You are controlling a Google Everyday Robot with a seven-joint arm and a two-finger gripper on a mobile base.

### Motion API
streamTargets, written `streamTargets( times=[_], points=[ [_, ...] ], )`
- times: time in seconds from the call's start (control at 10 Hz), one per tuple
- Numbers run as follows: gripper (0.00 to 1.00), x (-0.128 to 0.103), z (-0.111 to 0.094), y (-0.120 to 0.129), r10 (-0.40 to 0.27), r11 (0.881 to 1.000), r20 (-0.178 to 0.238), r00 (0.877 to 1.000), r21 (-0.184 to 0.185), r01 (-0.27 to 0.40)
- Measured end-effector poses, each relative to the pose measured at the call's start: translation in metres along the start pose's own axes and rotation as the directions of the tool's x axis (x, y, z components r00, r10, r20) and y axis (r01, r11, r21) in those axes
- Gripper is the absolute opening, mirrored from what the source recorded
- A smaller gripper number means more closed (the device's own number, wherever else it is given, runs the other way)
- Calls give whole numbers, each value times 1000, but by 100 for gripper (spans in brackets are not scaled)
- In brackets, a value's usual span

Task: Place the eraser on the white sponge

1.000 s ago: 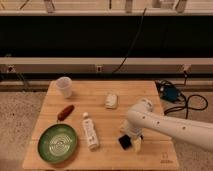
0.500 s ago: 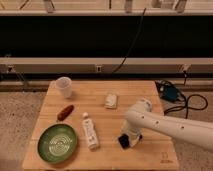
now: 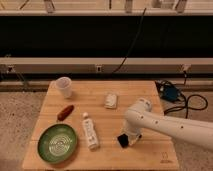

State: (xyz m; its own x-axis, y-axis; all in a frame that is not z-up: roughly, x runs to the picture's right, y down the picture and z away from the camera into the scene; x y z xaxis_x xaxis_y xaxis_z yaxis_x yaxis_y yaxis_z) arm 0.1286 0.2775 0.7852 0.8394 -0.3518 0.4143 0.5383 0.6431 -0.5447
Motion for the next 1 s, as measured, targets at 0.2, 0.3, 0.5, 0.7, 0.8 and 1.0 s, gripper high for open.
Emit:
streamTargets(
  times=[0.2, 0.3, 0.5, 0.7, 0.8, 1.0],
  points=[
    [4, 3, -19, -5, -10, 1000, -15, 1000, 8, 10],
    [4, 4, -24, -6, -16, 1000, -21, 1000, 9, 16],
    [4, 5, -28, -7, -20, 1000, -27, 999, 8, 20],
    [4, 7, -33, -8, -21, 1000, -34, 999, 13, 22],
    [4, 13, -46, -13, -20, 1000, -41, 999, 21, 21],
    [4, 19, -58, -21, -24, 999, -47, 999, 28, 25]
  ],
)
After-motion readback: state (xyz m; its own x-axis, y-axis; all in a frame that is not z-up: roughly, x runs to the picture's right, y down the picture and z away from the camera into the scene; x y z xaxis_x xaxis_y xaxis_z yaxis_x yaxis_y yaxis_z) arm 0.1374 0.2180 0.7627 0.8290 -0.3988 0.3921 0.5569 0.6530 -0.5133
